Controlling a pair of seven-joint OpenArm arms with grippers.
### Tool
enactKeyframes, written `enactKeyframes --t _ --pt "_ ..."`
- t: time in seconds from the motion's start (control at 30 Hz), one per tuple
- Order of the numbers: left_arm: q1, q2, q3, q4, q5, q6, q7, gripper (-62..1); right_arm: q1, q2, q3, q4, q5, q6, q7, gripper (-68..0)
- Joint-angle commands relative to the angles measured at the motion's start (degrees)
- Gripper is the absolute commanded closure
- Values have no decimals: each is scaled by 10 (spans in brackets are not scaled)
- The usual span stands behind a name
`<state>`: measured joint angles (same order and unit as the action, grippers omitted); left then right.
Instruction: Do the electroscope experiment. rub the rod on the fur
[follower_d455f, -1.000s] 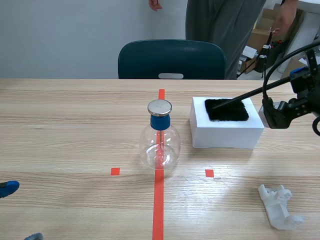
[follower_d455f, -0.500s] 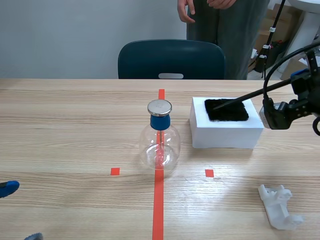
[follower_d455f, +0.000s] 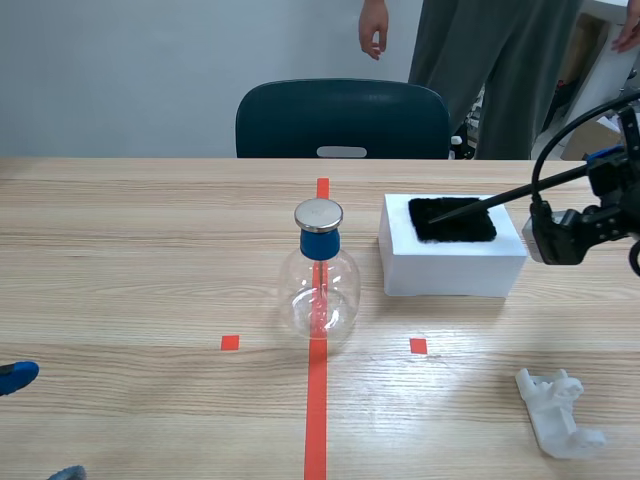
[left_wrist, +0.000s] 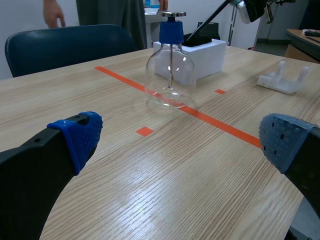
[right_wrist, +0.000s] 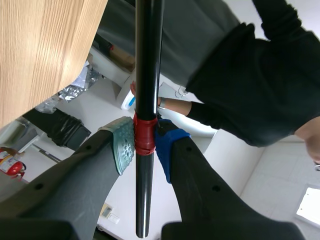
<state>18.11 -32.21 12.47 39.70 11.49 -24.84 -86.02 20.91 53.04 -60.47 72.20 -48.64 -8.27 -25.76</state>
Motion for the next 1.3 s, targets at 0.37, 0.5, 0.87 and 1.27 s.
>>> enactKeyframes --t 0.37,0.5,0.87,1.27 --pt "0 2 0 5 -5 1 -27 -623 -2 -6 1 -17 6 4 -8 0" --pt "0 2 0 5 -5 1 -27 -623 -3 -12 1 -18 8 4 -43 0" --pt "0 2 0 5 -5 1 -27 -623 -3 7 1 -18 12 4 -26 0" --pt "0 2 0 5 -5 1 -27 -623 -3 23 1 -22 52 5 -61 0"
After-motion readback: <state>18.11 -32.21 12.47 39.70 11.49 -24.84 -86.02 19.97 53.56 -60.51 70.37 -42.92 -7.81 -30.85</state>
